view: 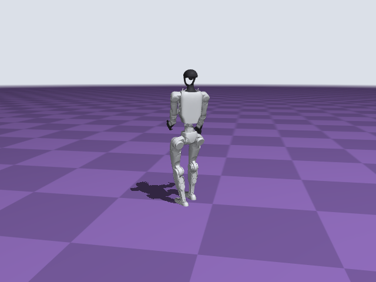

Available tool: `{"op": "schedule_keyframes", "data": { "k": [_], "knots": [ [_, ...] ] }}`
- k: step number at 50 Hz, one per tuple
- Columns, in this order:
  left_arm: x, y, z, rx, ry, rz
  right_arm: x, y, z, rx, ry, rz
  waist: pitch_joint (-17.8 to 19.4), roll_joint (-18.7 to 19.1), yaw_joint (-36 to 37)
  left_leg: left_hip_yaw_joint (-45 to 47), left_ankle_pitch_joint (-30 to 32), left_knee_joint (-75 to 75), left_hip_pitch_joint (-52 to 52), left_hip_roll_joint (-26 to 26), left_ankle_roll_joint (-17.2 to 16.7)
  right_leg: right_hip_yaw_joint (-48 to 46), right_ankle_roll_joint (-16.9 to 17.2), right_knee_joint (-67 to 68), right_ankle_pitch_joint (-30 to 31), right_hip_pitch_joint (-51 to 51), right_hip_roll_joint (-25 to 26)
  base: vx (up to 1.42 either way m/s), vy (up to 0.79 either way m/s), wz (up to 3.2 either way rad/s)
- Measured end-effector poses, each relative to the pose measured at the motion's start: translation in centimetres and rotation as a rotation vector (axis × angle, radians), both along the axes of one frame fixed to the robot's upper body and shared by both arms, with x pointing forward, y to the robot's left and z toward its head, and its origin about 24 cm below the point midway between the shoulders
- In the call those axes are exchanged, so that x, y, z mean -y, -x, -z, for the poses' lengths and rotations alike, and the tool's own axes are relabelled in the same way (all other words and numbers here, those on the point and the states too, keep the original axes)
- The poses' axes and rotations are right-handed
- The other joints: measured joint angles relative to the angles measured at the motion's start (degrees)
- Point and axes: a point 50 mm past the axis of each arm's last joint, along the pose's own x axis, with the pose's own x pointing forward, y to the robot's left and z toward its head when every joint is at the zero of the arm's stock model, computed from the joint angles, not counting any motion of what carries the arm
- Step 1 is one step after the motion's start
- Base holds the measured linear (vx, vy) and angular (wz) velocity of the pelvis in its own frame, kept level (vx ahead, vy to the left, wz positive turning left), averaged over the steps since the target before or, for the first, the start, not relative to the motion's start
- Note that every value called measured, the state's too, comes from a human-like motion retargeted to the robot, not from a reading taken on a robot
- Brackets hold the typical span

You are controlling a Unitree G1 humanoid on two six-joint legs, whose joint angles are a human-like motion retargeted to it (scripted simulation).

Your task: Kungfu

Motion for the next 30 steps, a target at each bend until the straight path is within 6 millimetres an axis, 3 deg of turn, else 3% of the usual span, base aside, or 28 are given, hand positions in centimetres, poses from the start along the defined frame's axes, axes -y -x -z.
{"op": "schedule_keyframes", "data": {
  "k": [2,4,5,6,9,12,14,18,21,25,30],
  "knots": [
    [2.9,3.9,2.7,-0.114,0.162,0.118,2.9,10.4,4.5,-0.559,0.111,0.082,4.9,1.0,-5.7,-2.4,0.6,-2.5,4.5,0.9,0.4,-0.3,-2.5,-6.8,7.5,-5.8,-1.1,0.01,0.04,1.33],
    [5.8,6.7,3.6,-0.147,0.286,0.14,6.1,21.1,4.7,-1.124,0.188,0.163,9.2,3.1,-9.8,-5.1,0.9,-4.4,7.0,2.7,0.7,-6.6,-1.7,-12.5,5.1,-11.9,-1.8,0.05,0.07,0.89],
    [7.4,8.0,3.7,-0.165,0.328,0.14,7.3,26.3,3.7,-1.383,0.206,0.206,10.7,4.1,-10.7,-5.7,1.0,-5.2,7.7,3.4,0.9,-10.9,-0.1,-14.8,2.0,-15.0,-2.2,0.14,0.0,0.19],
    [8.7,8.9,3.8,-0.187,0.337,0.17,7.7,31.2,2.7,-1.553,0.195,0.223,12.0,4.5,-11.1,-5.6,1.0,-6.4,8.6,3.8,1.3,-11.8,-1.2,-15.0,-0.2,-18.1,-1.9,0.13,-0.05,0.0],
    [10.9,10.5,4.0,-0.24,0.311,0.407,8.6,43.3,-2.2,-1.88,0.19,0.285,14.6,5.2,-14.1,-5.8,0.9,-9.1,11.2,4.8,2.3,-15.2,-5.3,-10.8,-0.4,-26.9,-2.7,0.01,-0.11,0.45],
    [11.5,10.2,3.6,-0.211,0.177,0.786,7.4,52.0,-7.9,-2.031,0.166,0.359,15.1,6.3,-18.8,-7.3,0.8,-10.0,11.5,7.0,1.3,-9.3,-7.1,-4.4,2.6,-32.8,-1.9,0.03,-0.23,0.87],
    [11.1,9.8,3.4,-0.169,0.056,0.94,5.7,55.8,-11.4,-2.122,0.12,0.434,14.4,5.7,-20.9,-8.5,0.5,-10.3,12.0,7.7,0.0,-5.5,-5.5,-3.4,5.8,-32.8,-0.8,0.15,-0.28,0.59],
    [10.1,8.2,2.5,-0.058,-0.022,0.911,3.6,59.5,-16.2,-2.221,0.084,0.615,11.7,3.2,-24.0,-10.5,-0.1,-10.6,12.4,7.2,-1.5,-6.6,-2.3,-3.5,5.6,-28.7,-0.4,0.18,-0.28,0.14],
    [10.1,8.0,2.2,-0.021,0.019,0.825,2.9,59.9,-16.4,-2.193,0.057,0.686,9.0,2.0,-24.1,-10.8,-0.3,-11.5,12.8,6.1,-2.3,-10.7,0.9,-3.2,4.2,-24.0,-0.5,0.17,-0.19,-0.3],
    [10.1,8.3,2.0,0.0,0.085,0.764,3.0,57.0,-11.2,-1.996,-0.031,0.644,4.6,1.8,-21.7,-9.2,-1.8,-11.2,10.7,3.8,-3.0,-9.7,3.5,-0.1,4.2,-21.4,0.3,0.22,-0.16,-0.7],
    [10.9,7.9,0.5,0.135,0.096,0.785,5.0,49.3,-2.9,-1.608,-0.023,0.384,0.8,2.8,-18.6,-7.4,-2.8,-11.2,8.9,2.1,-4.2,-9.0,7.3,3.5,4.0,-18.4,0.6,0.28,-0.08,-0.58]
  ]
}}
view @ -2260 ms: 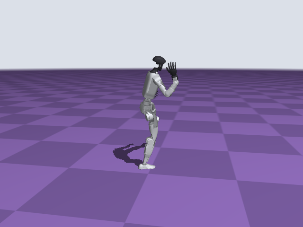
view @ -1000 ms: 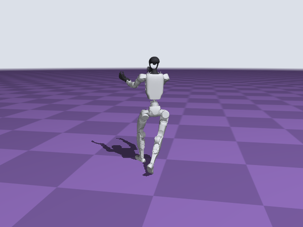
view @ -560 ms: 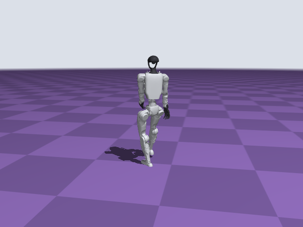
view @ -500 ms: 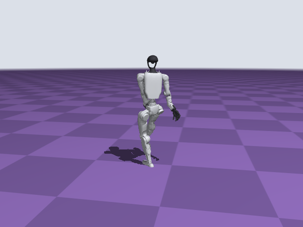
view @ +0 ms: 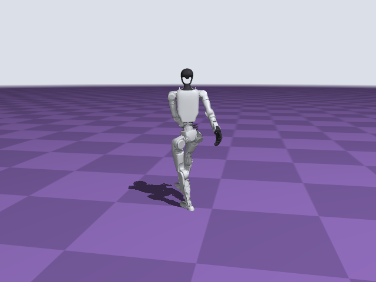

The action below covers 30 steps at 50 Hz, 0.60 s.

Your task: Kungfu

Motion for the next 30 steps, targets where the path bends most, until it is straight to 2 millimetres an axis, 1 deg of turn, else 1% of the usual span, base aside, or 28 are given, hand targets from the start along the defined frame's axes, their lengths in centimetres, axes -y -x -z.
{"op": "schedule_keyframes", "data": {
  "k": [3,5,8,10,11,13,16,19,21,23,24,26,28,29,30],
  "knots": [
    [-0.2,-1.8,-2.5,0.191,0.031,-0.035,1.7,-6.5,4.2,0.277,0.023,-0.161,-0.2,0.9,0.6,1.3,-0.4,0.5,-0.5,0.2,-2.0,-0.8,0.9,3.2,-0.3,0.8,0.0,0.3,-0.09,-0.34],
    [-0.6,-3.2,-4.7,0.334,0.041,-0.078,2.7,-11.2,6.1,0.48,0.061,-0.257,-0.3,1.5,0.9,1.7,-0.8,1.2,-0.8,0.6,-3.3,-1.6,1.5,5.4,-0.9,0.9,0.0,0.3,-0.1,-0.16],
    [-1.5,-5.6,-9.0,0.565,0.074,-0.145,3.9,-17.3,7.0,0.752,0.187,-0.35,-0.5,2.4,2.0,1.8,-1.2,2.1,-0.4,1.2,-5.1,-2.5,1.8,8.0,-2.1,0.3,-0.2,0.37,-0.14,0.02],
    [-2.3,-7.0,-12.0,0.692,0.09,-0.19,4.3,-20.9,6.8,0.933,0.254,-0.377,-0.9,2.8,2.7,1.6,-1.6,2.5,0.2,1.7,-6.0,-3.0,1.7,9.3,-3.2,-0.6,-0.7,0.46,-0.24,0.36],
    [-2.7,-7.6,-13.8,0.749,0.103,-0.209,4.6,-22.6,6.3,1.028,0.28,-0.377,-1.2,3.1,2.9,1.2,-1.9,2.7,0.5,1.9,-6.0,-3.0,1.4,10.1,-3.8,-1.4,-1.1,0.56,-0.32,0.58],
    [-3.6,-8.6,-17.3,0.852,0.134,-0.242,5.0,-25.7,5.1,1.207,0.314,-0.363,-2.1,3.6,3.4,0.1,-2.6,3.0,1.1,2.4,-6.2,-2.9,0.5,11.2,-4.6,-3.1,-2.1,0.53,-0.31,0.77],
    [-5.1,-9.4,-22.3,0.972,0.183,-0.306,4.7,-29.8,2.6,1.473,0.302,-0.316,-3.5,4.4,4.1,-1.6,-3.0,3.7,2.3,3.4,-6.8,-1.8,-1.1,12.0,-4.6,-5.9,-3.8,0.55,-0.33,0.93],
    [-6.4,-9.8,-26.8,1.068,0.234,-0.394,3.5,-34.2,-0.3,1.764,0.262,-0.301,-4.6,5.2,4.2,-3.4,-2.9,4.5,3.6,4.8,-7.6,0.3,-3.4,11.9,-3.9,-7.9,-6.0,0.67,-0.43,1.22],
    [-7.2,-10.0,-29.3,1.121,0.276,-0.464,2.6,-37.1,-2.6,1.967,0.275,-0.294,-5.0,5.8,3.8,-4.7,-2.5,4.9,4.7,6.0,-7.9,2.1,-4.6,11.4,-3.2,-8.4,-7.8,0.72,-0.53,1.47],
    [-7.8,-10.3,-31.4,1.165,0.308,-0.532,1.8,-40.0,-5.1,2.182,0.331,-0.293,-5.1,6.2,3.2,-6.1,-1.9,5.7,5.8,7.2,-7.9,4.2,-5.4,10.3,-3.0,-7.9,-10.0,0.6,-0.49,1.59],
    [-8.0,-10.5,-32.5,1.19,0.314,-0.559,1.6,-41.6,-6.5,2.298,0.384,-0.296,-4.8,6.3,2.9,-7.1,-1.7,6.3,6.4,7.8,-7.7,5.3,-5.8,9.6,-3.8,-7.3,-11.0,0.61,-0.56,1.65],
    [-8.1,-11.1,-34.5,1.249,0.311,-0.599,1.5,-44.8,-9.4,2.523,0.509,-0.304,-3.6,6.5,2.6,-8.7,-1.6,7.6,8.0,9.2,-6.9,7.2,-6.3,8.3,-7.3,-5.3,-12.8,0.66,-0.7,1.52],
    [-7.8,-11.7,-36.6,1.329,0.289,-0.622,2.0,-47.9,-12.2,2.687,0.63,-0.34,-1.5,6.1,2.7,-9.9,-1.5,8.6,10.6,10.7,-5.8,8.3,-7.3,6.7,-10.9,-1.8,-14.1,0.49,-0.61,1.34],
    [-7.6,-12.3,-37.5,1.375,0.265,-0.634,2.5,-49.6,-13.3,2.729,0.682,-0.36,-0.5,4.8,2.5,-10.7,-1.6,9.3,12.4,10.6,-4.9,7.4,-4.9,4.7,-8.6,1.2,-15.4,0.48,-0.74,1.37],
    [-7.3,-12.8,-38.4,1.421,0.235,-0.646,2.9,-51.3,-14.4,2.758,0.729,-0.377,0.4,3.0,2.0,-11.5,-1.8,10.2,14.3,10.0,-4.1,6.0,-1.0,2.3,-4.3,4.8,-17.0,0.57,-1.0,0.65]
  ]
}}
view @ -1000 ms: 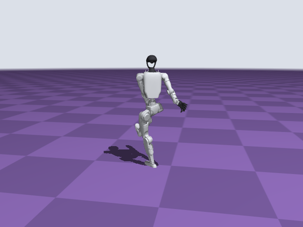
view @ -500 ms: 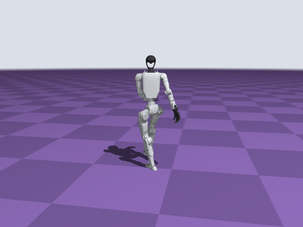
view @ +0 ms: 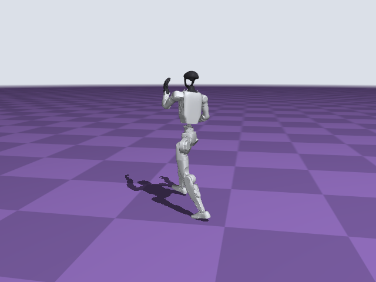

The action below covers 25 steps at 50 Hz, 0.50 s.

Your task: Kungfu

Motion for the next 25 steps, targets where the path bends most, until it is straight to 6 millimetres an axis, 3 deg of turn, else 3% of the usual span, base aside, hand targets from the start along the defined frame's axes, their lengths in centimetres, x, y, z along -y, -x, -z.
{"op": "schedule_keyframes", "data": {
  "k": [2,3,4,5,8,10,12,15,18,21,25],
  "knots": [
    [0.6,-1.6,-0.1,0.035,-0.069,-0.09,1.0,-3.1,-0.8,0.005,0.006,0.038,-5.4,-1.1,3.5,2.3,0.8,0.5,-1.3,-1.8,1.8,0.5,-0.2,11.1,-2.1,-9.4,-0.4,0.62,-1.02,0.26],
    [2.1,-2.4,1.0,0.015,-0.102,-0.105,2.5,-3.9,-0.7,-0.022,0.001,0.083,-5.5,1.6,3.7,0.0,0.0,5.6,-3.6,1.5,0.6,3.2,0.9,15.6,-5.1,-11.3,4.3,0.47,-0.76,1.04],
    [3.4,-3.1,1.4,-0.024,-0.116,-0.123,3.7,-5.1,-1.3,-0.03,-0.034,0.125,-4.6,2.7,3.6,0.5,0.4,8.6,-5.5,2.9,-1.1,1.8,1.3,18.5,-7.6,-12.2,4.2,0.2,-0.56,1.41],
    [4.7,-3.8,1.5,-0.07,-0.123,-0.144,4.4,-6.5,-2.4,-0.029,-0.091,0.162,-3.2,3.0,3.3,2.4,1.3,10.6,-7.3,3.4,-3.2,-1.7,1.5,20.6,-9.7,-12.7,1.7,0.01,-0.47,1.42],
    [6.9,-4.3,1.7,-0.183,-0.141,-0.015,5.5,-8.1,-1.6,-0.2,-0.408,0.2,-1.4,5.0,-0.8,16.2,5.7,11.0,-12.2,11.3,-8.2,-7.2,2.6,25.9,-15.0,-13.6,-2.5,0.01,-0.42,1.86],
    [6.9,-4.2,0.7,-0.176,-0.111,0.021,6.6,-8.5,-2.6,-0.22,-0.546,0.176,-0.6,5.2,-2.6,26.4,8.2,9.8,-14.1,14.9,-9.4,-8.4,2.7,28.1,-16.8,-14.8,-4.6,-0.04,-0.4,1.71],
    [6.7,-4.0,0.0,-0.153,-0.084,-0.009,7.7,-8.6,-4.3,-0.166,-0.562,0.143,-0.3,4.9,-4.3,34.7,9.9,6.2,-14.9,17.1,-9.4,-8.8,3.3,29.8,-18.6,-15.8,-5.8,-0.16,-0.37,1.75],
    [6.4,-3.6,-1.7,-0.077,-0.073,-0.057,9.4,-8.6,-7.8,-0.049,-0.53,0.135,-1.0,4.7,-8.0,42.7,13.9,-2.4,-17.4,13.8,-9.4,-8.6,4.3,31.1,-19.2,-18.7,-12.4,-0.32,-0.08,2.14],
    [6.3,-3.7,-2.2,-0.066,-0.113,-0.068,10.4,-8.4,-10.0,0.002,-0.491,0.144,-2.2,4.6,-10.2,44.3,16.5,-8.6,-19.5,10.3,-9.4,-8.5,5.3,33.1,-20.4,-21.1,-16.7,-0.22,-0.14,1.6],
    [5.7,-4.0,-2.6,-0.081,-0.138,-0.075,11.7,-8.0,-11.8,0.037,-0.477,0.152,-0.8,4.4,-10.7,44.1,17.8,-11.2,-20.3,10.2,-9.4,-9.9,5.5,34.4,-21.8,-20.4,-18.0,-0.2,-0.12,0.96],
    [5.2,-4.5,-3.0,-0.126,-0.13,-0.054,13.2,-7.4,-13.8,0.095,-0.54,0.151,-1.7,4.6,-13.0,43.5,20.5,-15.7,-23.9,7.8,-9.4,-12.2,5.5,35.9,-22.3,-21.7,-22.7,-0.19,-0.07,1.36]
  ]
}}
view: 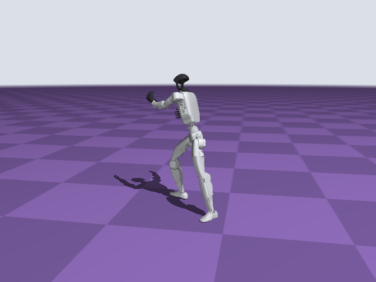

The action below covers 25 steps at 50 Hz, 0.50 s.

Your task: Kungfu

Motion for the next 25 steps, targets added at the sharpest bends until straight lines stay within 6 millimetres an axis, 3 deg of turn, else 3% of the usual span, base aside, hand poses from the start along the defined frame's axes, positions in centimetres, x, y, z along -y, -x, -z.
{"op": "schedule_keyframes", "data": {
  "k": [5,7,10,12,14,16,19,20,22,25],
  "knots": [
    [-1.1,-1.2,3.2,-0.153,0.004,0.086,0.0,0.1,0.2,0.067,-0.089,-0.067,1.0,0.4,-0.1,0.2,0.5,-1.6,-1.6,1.0,0.0,-3.1,0.0,1.1,-0.7,2.5,-0.7,-0.12,-0.02,0.57],
    [-2.0,-1.7,6.1,-0.244,-0.035,0.142,-0.8,0.0,1.4,0.078,-0.137,-0.148,1.2,0.3,0.1,-1.1,0.8,-2.0,-1.9,0.9,0.0,-4.0,0.3,1.0,-0.7,4.0,-0.8,-0.02,-0.02,0.53],
    [-4.2,-1.6,13.5,-0.48,-0.146,0.234,-3.0,0.0,4.2,0.06,-0.191,-0.33,0.2,0.2,1.1,-2.5,1.1,-2.4,-2.1,0.9,0.0,-4.7,0.7,0.9,-0.7,5.9,-0.9,0.06,-0.03,0.43],
    [-6.1,-0.1,19.2,-0.619,-0.194,0.291,-5.6,0.7,7.7,0.013,-0.221,-0.452,-0.8,0.1,2.9,-3.0,1.0,-2.6,-2.2,0.6,0.0,-4.7,0.8,0.8,-0.7,6.7,-1.0,0.12,0.03,0.31],
    [-8.4,2.9,25.6,-0.742,-0.167,0.306,-7.8,2.8,12.3,-0.063,-0.277,-0.538,-1.5,0.1,5.4,-3.7,0.7,-2.6,-2.6,-0.1,0.0,-4.5,1.0,0.6,-0.4,7.0,-1.5,0.12,0.11,0.36],
    [-10.7,7.4,32.1,-0.915,-0.068,0.297,-9.9,6.5,16.4,-0.112,-0.324,-0.602,-1.8,0.3,8.6,-4.7,0.0,-2.5,-3.4,-1.1,0.0,-4.1,1.4,0.3,0.0,6.9,-2.3,0.17,0.27,0.42],
    [-11.4,15.6,39.2,-1.131,0.299,0.276,-14.1,12.9,20.6,-0.095,-0.37,-0.662,-0.6,1.1,13.5,-5.8,-1.4,-1.9,-3.9,-1.0,0.0,-3.7,1.6,0.0,0.6,7.7,-1.5,0.15,0.34,-0.01],
    [-12.2,18.3,40.7,-1.17,0.439,0.213,-15.6,14.9,21.6,-0.075,-0.398,-0.66,1.0,1.7,15.7,-5.5,-2.0,-1.1,-3.3,1.3,0.0,-4.1,1.0,0.0,0.4,9.1,1.3,0.06,0.35,-0.51],
    [-14.2,21.6,41.6,-1.166,0.578,0.04,-16.7,17.3,23.2,-0.024,-0.531,-0.556,1.3,2.0,17.2,-6.8,-2.4,-0.6,-4.3,1.2,0.0,-4.5,1.4,-0.8,0.9,10.3,1.6,0.04,0.3,0.14],
    [-16.7,24.2,41.6,-1.146,0.584,-0.186,-16.9,20.1,25.3,0.051,-0.783,-0.371,0.4,0.9,19.0,-6.9,-2.5,-0.5,-4.3,1.5,0.0,-5.1,2.0,-2.5,1.0,12.5,2.4,0.13,0.12,0.3]
  ]
}}
